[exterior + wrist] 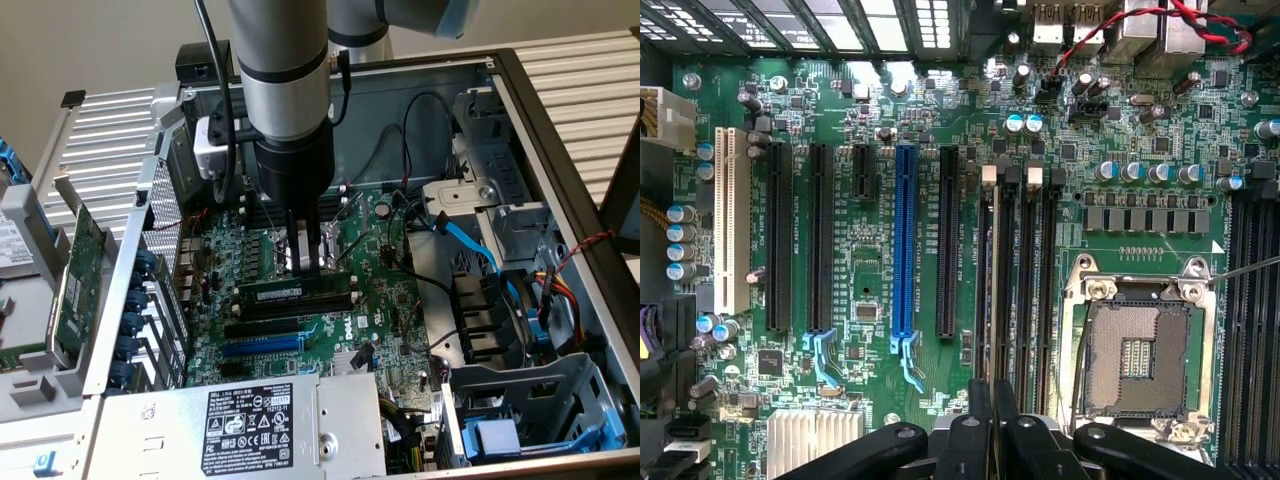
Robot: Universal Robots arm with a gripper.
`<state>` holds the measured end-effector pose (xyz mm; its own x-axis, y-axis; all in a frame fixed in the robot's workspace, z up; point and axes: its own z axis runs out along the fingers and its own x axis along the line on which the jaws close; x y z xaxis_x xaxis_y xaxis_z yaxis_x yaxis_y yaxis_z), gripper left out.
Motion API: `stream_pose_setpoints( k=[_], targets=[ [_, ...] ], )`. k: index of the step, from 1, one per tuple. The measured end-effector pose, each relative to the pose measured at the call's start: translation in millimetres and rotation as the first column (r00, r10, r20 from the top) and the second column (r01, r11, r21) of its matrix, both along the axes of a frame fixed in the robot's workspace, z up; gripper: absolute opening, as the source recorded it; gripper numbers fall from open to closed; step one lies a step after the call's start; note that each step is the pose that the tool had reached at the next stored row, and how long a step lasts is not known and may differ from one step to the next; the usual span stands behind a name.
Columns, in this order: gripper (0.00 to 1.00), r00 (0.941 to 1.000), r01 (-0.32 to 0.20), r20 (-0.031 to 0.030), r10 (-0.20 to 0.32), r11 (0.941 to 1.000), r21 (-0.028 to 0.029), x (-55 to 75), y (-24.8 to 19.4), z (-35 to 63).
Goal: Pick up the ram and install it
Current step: 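Insert the ram into the slot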
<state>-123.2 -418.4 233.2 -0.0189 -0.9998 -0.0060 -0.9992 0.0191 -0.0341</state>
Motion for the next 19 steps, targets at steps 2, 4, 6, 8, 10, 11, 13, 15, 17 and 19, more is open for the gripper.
stream_pose_setpoints(
  k=[2, 4, 6, 8, 10, 11, 13, 15, 17, 19],
  targets=[
    [0.13, 1.0, 0.0, 0.0001, 0.0, 1.0, 0.0001, -0.1, 0.0, -0.5],
    [0.13, 1.0, 0.0, 0.0, 0.0, 1.0, 0.0, -0.4, 0.0, -1.0],
    [0.13, 1.0, 0.0, 0.0, 0.0, 1.0, 0.0, -0.5, 0.0, -1.3],
    [0.13, 1.0, 0.0, 0.0001, 0.0, 1.0, 0.0, -0.5, 0.0, -1.8],
    [0.13, 1.0, 0.0, 0.0, 0.0, 1.0, 0.0001, -0.5, 0.0, -2.3],
    [0.13, 1.0, 0.0, 0.0, 0.0, 1.0, 0.0, -0.6, 0.0, -2.3],
    [0.13, 1.0, 0.0, -0.0001, 0.0, 1.0, -0.0001, -0.6, 0.0, -2.4],
    [0.13, 1.0, 0.0, 0.0002, 0.0, 1.0, 0.0002, -0.6, -0.1, -2.5],
    [0.13, 1.0, 0.0, 0.0002, 0.0, 1.0, 0.0002, -0.6, -0.4, -2.5],
    [0.13, 1.0, 0.0, 0.0001, 0.0, 1.0, 0.0001, -0.6, -1.0, -2.5]
  ],
)
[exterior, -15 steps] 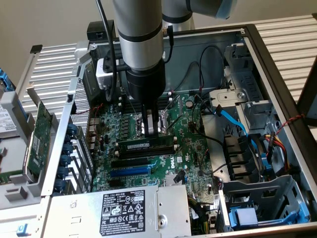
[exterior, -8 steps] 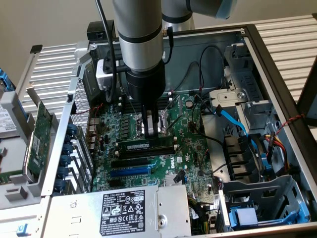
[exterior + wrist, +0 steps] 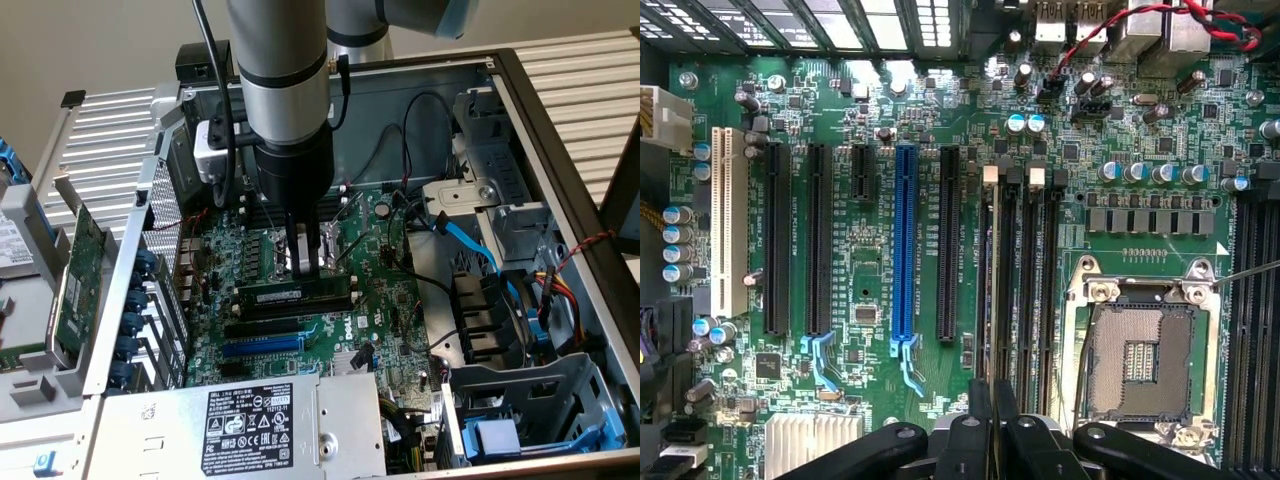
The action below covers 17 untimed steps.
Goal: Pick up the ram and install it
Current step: 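Insert the ram into the slot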
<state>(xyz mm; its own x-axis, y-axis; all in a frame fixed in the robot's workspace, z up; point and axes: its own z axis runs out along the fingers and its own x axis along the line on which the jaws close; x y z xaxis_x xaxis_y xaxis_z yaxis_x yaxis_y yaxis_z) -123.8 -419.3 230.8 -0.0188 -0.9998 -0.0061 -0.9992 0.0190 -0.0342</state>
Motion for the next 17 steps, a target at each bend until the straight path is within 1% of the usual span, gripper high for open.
stream_pose_setpoints(
  k=[3, 17],
  targets=[
    [0.13, 1.0, 0.0, 0.0, 0.0, 1.0, 0.0, 0.0, -0.6, 0.0],
    [0.13, 1.0, -0.001, 0.0, 0.001, 1.0, 0.0001, 0.0, -0.7, -1.8]
  ],
)
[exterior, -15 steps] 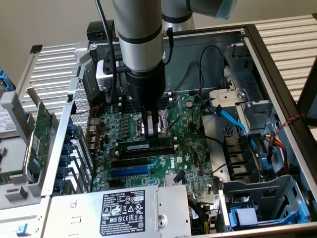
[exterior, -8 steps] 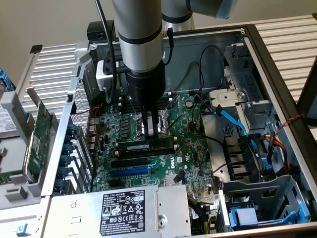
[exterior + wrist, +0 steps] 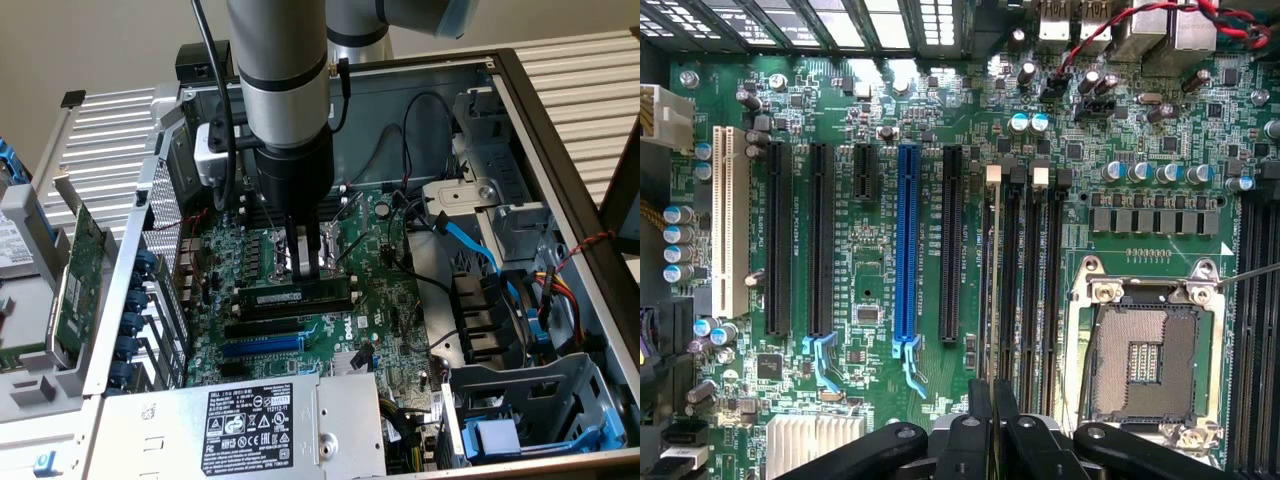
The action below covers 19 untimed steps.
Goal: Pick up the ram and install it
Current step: 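Insert the ram into the slot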
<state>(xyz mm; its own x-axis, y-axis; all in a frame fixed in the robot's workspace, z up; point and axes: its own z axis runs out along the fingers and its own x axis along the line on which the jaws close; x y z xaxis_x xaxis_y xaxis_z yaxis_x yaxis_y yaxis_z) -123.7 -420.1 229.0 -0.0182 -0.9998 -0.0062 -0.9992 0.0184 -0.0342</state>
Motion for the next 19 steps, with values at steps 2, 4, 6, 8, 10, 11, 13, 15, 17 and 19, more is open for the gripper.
stream_pose_setpoints(
  k=[2, 4, 6, 8, 10, 11, 13, 15, 17, 19],
  targets=[
    [0.13, 1.0, 0.0, 0.0, 0.0, 1.0, 0.0001, 0.0, 0.0, -0.4],
    [0.13, 1.0, 0.0, -0.0001, 0.0, 1.0, 0.0001, 0.0, 0.0, -0.8],
    [0.13, 1.0, 0.0, 0.0, 0.0, 1.0, 0.0, 0.0, 0.0, -1.1],
    [0.13, 1.0, 0.0, 0.0, 0.0, 1.0, 0.0001, 0.0, 0.0, -1.4],
    [0.13, 1.0, 0.0, 0.0, 0.0, 1.0, 0.0001, 0.0, 0.0, -1.8],
    [0.13, 1.0, -0.001, 0.0, 0.001, 1.0, 0.0001, 0.0, 0.0, -2.0],
    [0.15, 1.0, 0.0, -0.0001, 0.0, 1.0, 0.0001, 0.0, 0.0, -2.0],
    [0.21, 1.0, -0.001, -0.0001, 0.001, 1.0, 0.0, 0.0, 0.0, -2.0],
    [0.21, 1.0, 0.0, 0.0001, 0.0, 1.0, 0.0003, 0.0, 0.0, -1.4],
    [0.21, 1.0, 0.0, 0.0, 0.0, 1.0, 0.0002, 0.0, 0.0, 0.5]
  ],
)
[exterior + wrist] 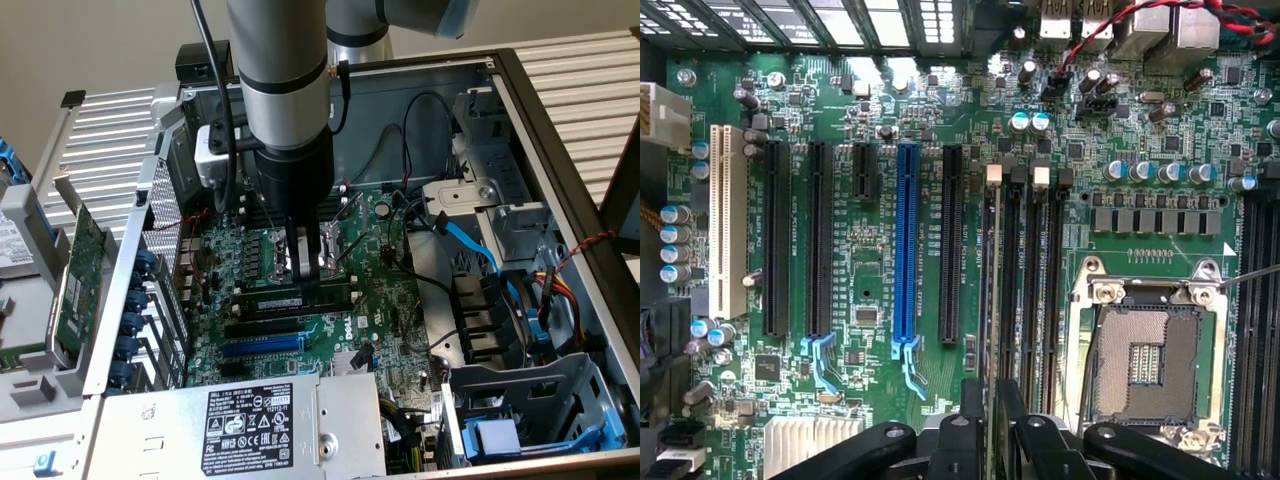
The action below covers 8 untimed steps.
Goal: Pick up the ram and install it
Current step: 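Insert the ram into the slot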
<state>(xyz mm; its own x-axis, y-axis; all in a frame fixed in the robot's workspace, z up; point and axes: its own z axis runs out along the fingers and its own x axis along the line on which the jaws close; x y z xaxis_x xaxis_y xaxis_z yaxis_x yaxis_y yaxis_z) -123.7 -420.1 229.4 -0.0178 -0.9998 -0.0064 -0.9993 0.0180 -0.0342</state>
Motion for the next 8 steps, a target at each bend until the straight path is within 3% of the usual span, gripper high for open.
stream_pose_setpoints(
  k=[8],
  targets=[
    [0.21, 1.0, 0.0, 0.0, 0.0, 1.0, 0.0, -0.1, 0.0, 6.7]
  ],
)
